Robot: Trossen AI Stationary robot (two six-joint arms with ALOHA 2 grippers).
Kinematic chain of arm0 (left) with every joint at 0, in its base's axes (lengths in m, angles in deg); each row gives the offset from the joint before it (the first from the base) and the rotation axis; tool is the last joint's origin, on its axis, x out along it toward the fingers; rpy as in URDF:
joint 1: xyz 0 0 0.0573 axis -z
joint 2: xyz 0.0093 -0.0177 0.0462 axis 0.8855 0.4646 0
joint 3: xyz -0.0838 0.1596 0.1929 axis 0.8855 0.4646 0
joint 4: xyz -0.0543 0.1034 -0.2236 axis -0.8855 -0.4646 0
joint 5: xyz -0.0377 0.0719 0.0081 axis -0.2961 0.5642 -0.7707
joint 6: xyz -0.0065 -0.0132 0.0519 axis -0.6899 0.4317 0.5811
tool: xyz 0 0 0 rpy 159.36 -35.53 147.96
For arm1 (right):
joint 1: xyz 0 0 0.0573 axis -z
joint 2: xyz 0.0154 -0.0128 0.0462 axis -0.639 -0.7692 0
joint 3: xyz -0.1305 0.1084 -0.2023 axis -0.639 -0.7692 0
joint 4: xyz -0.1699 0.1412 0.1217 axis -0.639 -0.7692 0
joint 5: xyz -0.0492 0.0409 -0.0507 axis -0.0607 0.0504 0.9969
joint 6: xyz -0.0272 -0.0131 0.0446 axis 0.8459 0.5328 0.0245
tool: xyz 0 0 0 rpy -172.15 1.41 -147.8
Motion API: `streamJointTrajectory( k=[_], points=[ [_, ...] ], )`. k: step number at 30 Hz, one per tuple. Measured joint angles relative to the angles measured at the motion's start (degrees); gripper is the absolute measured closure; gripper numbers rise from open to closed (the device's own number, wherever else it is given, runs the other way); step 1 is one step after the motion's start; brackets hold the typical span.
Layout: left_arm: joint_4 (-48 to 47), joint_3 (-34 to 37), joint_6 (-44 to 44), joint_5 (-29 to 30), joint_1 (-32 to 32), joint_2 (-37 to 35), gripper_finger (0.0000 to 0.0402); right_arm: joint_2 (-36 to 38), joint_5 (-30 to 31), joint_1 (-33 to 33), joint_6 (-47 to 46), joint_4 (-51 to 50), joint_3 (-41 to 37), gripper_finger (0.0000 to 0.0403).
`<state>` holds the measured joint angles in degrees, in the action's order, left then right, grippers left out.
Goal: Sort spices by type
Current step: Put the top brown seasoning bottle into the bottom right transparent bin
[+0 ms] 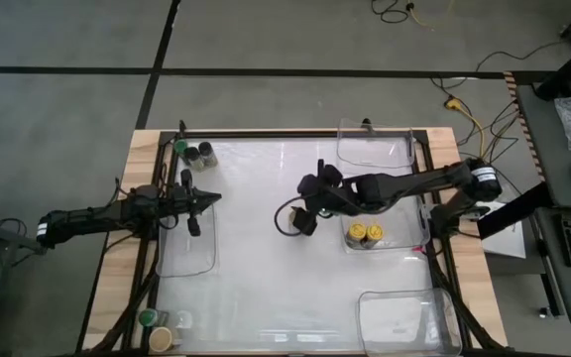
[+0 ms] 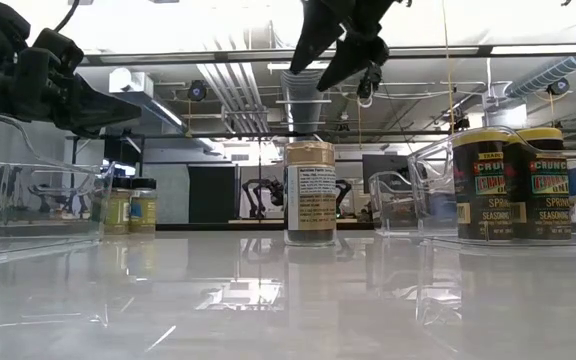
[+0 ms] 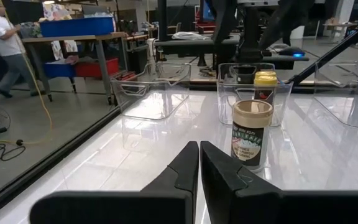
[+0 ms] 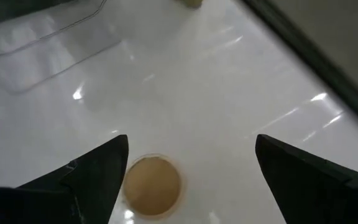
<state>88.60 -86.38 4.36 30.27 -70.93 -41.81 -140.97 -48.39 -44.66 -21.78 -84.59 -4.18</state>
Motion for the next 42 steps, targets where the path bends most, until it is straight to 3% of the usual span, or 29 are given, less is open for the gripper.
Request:
streamJointTrajectory(
  k=[6, 13, 42],
  points=[
    [0.0, 0.0, 0.0, 0.0, 0.0, 0.0, 0.04, -1.95, -8.7, 2.04, -5.64, -0.84, 0.0, 0.0041],
    [0.0, 0.0, 0.01, 0.01, 0.0, 0.0, 0.04, -5.9, -14.77, 2.85, -10.01, -1.46, -0.04, 0.0008],
    [0.0, 0.0, 0.01, 0.0, 0.01, 0.0, 0.04, -7.56, -14.33, 3.22, -8.31, 0.33, -3.09, 0.0003]
  ],
)
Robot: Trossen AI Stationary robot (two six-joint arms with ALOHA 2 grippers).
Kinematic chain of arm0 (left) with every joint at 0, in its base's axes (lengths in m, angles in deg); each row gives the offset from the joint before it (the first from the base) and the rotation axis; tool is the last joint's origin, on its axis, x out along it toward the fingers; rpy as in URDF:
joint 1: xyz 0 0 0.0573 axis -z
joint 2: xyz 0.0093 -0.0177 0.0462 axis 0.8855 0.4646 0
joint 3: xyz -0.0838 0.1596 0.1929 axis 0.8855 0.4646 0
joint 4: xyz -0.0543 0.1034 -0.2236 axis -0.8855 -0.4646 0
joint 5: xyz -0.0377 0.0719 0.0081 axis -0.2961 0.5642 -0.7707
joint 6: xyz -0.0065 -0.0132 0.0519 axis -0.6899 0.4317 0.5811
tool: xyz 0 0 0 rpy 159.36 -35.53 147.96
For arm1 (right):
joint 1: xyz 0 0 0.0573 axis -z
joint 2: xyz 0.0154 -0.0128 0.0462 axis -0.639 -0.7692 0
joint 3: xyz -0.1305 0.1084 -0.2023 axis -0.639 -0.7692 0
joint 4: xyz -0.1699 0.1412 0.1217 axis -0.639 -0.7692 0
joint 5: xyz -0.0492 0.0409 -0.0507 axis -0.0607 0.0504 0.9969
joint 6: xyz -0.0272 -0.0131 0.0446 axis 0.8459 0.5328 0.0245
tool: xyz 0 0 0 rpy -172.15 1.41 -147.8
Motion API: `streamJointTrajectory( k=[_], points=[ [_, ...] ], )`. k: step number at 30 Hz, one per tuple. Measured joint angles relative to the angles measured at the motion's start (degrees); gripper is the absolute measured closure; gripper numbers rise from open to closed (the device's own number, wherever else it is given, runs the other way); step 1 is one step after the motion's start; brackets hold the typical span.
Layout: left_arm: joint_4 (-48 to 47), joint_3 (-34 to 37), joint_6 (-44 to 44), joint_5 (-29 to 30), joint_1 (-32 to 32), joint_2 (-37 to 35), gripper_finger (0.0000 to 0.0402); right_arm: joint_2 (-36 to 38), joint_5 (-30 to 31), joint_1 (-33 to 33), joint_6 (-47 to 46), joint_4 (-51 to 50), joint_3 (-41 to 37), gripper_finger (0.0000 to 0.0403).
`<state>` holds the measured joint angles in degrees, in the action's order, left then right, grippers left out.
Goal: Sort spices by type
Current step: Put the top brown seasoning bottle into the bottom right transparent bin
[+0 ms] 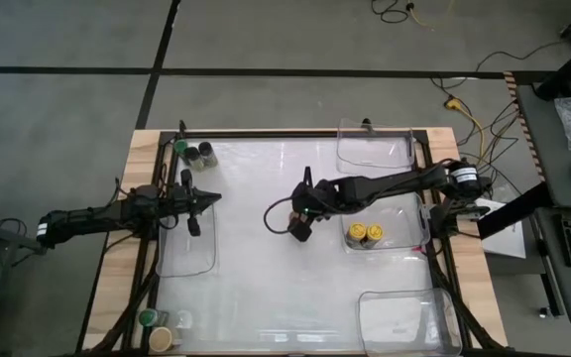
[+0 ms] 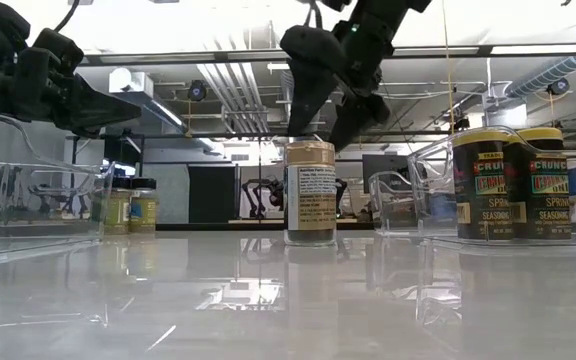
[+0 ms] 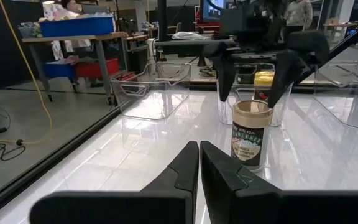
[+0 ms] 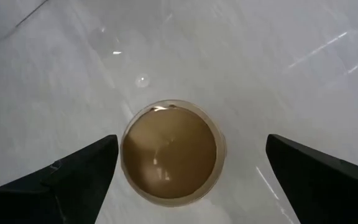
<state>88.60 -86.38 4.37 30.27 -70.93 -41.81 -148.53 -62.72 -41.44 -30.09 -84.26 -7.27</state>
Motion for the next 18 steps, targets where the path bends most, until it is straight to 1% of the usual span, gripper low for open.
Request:
streamJointTrajectory(
  k=[7, 18],
  points=[
    [0.0, 0.0, -0.01, 0.0, 0.0, 0.0, 0.04, -0.28, 0.41, -0.65, 0.68, 2.59, -1.17, 0.0003],
    [0.0, 0.0, 0.0, 0.0, 0.0, 0.0, 0.04, -5.95, 1.02, -0.89, 0.21, 3.11, -0.75, 0.0003]
  ],
)
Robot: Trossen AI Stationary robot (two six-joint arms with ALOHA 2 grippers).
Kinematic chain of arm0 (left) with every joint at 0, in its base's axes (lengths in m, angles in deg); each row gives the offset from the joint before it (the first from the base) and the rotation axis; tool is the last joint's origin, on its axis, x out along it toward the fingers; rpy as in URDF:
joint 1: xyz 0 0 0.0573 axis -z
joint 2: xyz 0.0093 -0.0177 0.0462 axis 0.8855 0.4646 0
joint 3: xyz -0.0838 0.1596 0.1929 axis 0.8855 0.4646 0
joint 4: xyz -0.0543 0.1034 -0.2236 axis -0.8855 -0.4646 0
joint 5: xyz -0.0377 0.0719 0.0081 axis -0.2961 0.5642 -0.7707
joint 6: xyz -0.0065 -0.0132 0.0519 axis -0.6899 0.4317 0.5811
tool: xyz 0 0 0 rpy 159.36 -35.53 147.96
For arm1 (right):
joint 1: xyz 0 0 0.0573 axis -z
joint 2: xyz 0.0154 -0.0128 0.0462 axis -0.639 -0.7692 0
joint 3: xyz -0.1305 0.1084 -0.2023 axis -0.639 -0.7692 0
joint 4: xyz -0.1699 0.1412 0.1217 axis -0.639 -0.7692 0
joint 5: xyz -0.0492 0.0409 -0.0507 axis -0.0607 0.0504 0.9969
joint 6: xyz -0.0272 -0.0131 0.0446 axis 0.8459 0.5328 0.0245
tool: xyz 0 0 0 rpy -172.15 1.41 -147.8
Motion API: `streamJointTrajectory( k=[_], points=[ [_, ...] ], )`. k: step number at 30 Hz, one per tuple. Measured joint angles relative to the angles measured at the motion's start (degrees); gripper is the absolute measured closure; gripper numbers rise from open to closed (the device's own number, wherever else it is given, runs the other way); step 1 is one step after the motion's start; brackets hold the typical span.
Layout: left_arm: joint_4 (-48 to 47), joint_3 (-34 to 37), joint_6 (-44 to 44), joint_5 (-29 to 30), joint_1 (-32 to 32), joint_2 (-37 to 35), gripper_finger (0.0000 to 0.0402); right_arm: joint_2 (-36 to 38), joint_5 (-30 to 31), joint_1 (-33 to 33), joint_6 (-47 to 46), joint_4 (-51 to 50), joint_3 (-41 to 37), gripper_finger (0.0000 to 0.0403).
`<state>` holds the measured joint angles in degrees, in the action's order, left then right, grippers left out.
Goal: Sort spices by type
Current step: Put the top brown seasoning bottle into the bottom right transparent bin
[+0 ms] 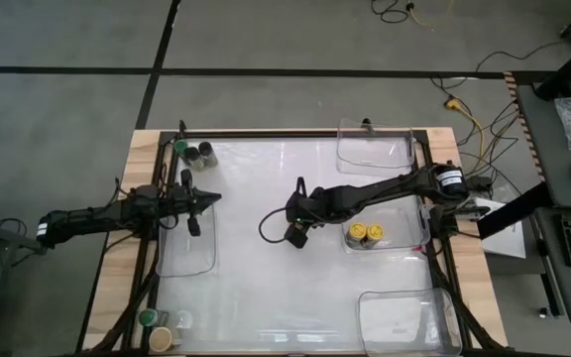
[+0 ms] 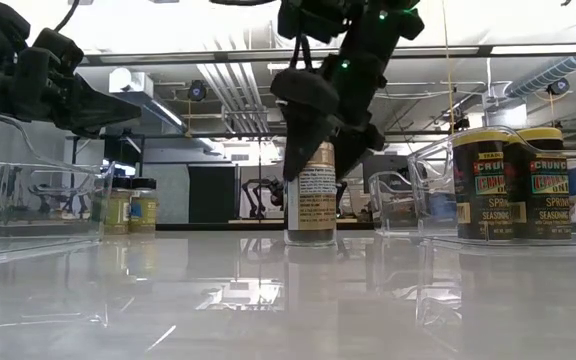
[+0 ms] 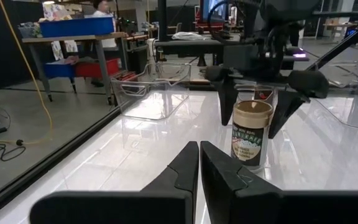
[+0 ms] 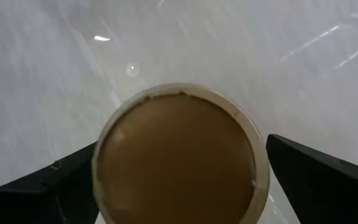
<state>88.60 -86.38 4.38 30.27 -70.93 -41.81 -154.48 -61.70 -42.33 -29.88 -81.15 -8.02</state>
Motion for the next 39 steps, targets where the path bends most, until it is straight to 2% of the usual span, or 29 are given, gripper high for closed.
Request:
streamJointTrajectory(
  k=[11, 17, 21, 27, 29, 34, 39],
  points=[
    [0.0, 0.0, -0.02, 0.0, 0.0, 0.0, 0.04, 0.2, 0.06, 0.26, -0.52, -1.12, 2.04, 0.0003],
    [0.0, 0.0, -0.02, 0.0, 0.0, 0.0, 0.04, 0.18, 0.02, 0.28, -4.01, -2.01, 2.02, 0.001],
    [-0.01, 0.0, 0.0, 0.0, 0.0, 0.0, 0.04, 0.16, -0.04, 0.28, -5.11, -1.97, 2.02, 0.004],
    [0.0, 0.0, -0.01, 0.0, 0.0, 0.0, 0.04, 0.16, 0.2, 0.26, -4.81, -1.96, 2.02, 0.0114],
    [0.0, 0.0, 0.0, 0.0, 0.0, 0.0, 0.04, 0.16, 0.17, 0.26, -3.74, -1.87, 2.02, 0.013],
    [0.0, 0.0, -0.02, 0.0, 0.0, 0.0, 0.04, 0.18, -0.14, 0.24, -0.89, -1.75, 2.02, 0.013],
    [0.0, 0.0, -0.01, 0.0, 0.01, 0.0, 0.04, 0.31, -5.27, -0.06, 10.05, -2.91, 3.65, 0.0121]
  ],
)
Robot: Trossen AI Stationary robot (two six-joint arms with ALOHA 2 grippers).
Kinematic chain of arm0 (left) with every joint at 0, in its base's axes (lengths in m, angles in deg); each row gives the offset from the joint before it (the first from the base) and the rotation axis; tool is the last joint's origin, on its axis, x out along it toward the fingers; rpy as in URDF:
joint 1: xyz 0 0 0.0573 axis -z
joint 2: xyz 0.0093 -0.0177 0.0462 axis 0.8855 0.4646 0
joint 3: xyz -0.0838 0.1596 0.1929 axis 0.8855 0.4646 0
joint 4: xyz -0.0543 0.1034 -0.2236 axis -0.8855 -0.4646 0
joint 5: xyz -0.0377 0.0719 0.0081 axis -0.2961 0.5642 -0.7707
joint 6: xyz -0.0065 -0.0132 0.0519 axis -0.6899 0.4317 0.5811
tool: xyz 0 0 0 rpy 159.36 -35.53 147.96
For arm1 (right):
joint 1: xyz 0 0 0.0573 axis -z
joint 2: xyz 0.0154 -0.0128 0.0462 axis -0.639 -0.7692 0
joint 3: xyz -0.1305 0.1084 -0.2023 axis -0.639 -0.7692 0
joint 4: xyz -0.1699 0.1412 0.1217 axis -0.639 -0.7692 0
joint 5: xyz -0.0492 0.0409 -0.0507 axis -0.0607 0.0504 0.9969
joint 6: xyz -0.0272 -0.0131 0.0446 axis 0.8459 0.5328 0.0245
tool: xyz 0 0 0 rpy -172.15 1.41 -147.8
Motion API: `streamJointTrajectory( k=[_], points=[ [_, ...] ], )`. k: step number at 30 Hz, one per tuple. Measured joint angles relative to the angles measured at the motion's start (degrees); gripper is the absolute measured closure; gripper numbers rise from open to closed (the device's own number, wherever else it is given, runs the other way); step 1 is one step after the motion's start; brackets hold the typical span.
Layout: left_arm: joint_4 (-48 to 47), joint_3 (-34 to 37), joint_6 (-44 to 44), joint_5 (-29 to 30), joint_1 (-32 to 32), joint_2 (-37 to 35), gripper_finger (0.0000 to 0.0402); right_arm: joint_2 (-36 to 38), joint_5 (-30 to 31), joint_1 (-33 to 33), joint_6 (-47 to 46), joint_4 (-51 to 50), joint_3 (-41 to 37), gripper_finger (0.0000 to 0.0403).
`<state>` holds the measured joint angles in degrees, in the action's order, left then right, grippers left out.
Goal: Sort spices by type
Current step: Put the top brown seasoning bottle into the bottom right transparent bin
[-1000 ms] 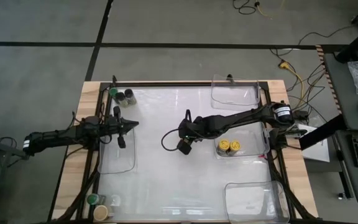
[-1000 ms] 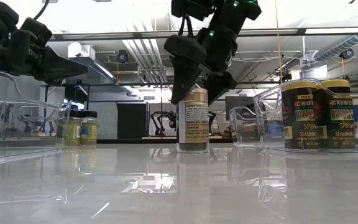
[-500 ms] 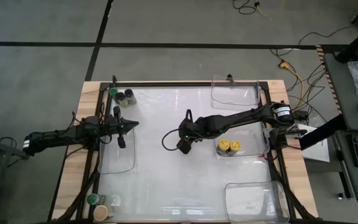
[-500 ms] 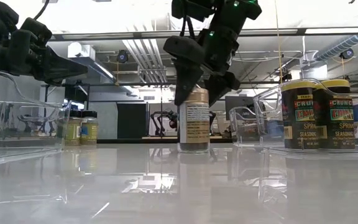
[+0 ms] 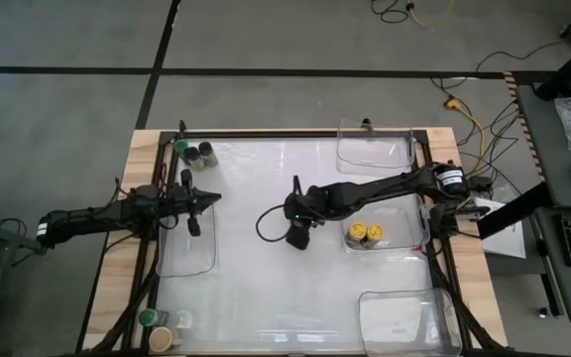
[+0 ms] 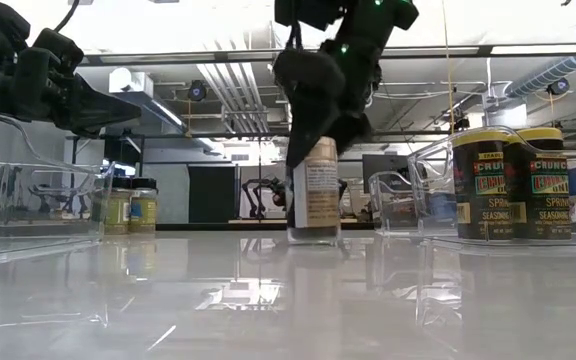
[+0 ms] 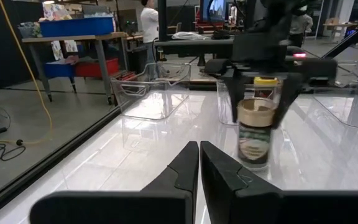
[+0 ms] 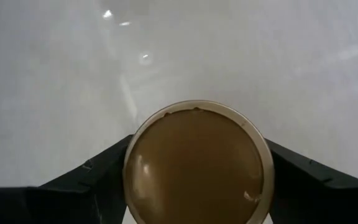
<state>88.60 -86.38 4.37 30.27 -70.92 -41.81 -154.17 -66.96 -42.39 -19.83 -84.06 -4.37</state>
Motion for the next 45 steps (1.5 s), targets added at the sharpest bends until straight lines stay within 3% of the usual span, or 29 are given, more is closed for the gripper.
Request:
streamJointTrajectory(
  k=[9, 12, 19, 26, 31, 37, 45],
  points=[
    [0.0, 0.0, 0.0, 0.0, -0.01, 0.0, 0.04, 0.39, -13.96, -4.08, 26.5, -0.37, 4.36, 0.0129],
    [0.0, 0.0, 0.0, 0.0, 0.0, 0.0, 0.04, 0.39, -15.83, -6.17, 32.34, -0.78, 4.38, 0.0129],
    [0.0, 0.0, 0.02, 0.0, -0.01, 0.0, 0.04, 0.39, -15.94, -12.73, 39.02, -3.11, 4.38, 0.0122],
    [0.0, 0.0, 0.01, 0.0, -0.01, 0.0, 0.04, 0.39, -21.14, -18.89, 43.14, -3.41, 4.37, 0.0128],
    [0.0, 0.0, 0.02, 0.0, -0.02, 0.0, 0.04, 0.37, -21.9, -21.48, 46.42, -3.72, 3.89, 0.0111],
    [0.0, 0.0, 0.01, 0.0, 0.0, 0.0, 0.04, 0.26, -21.9, -23.68, 48.91, -5.47, 2.5, 0.013],
    [0.0, 0.0, 0.0, 0.0, 0.01, 0.0, 0.04, 2.13, -21.91, -25.85, 48.05, -6.17, 3.57, 0.0124]
  ],
)
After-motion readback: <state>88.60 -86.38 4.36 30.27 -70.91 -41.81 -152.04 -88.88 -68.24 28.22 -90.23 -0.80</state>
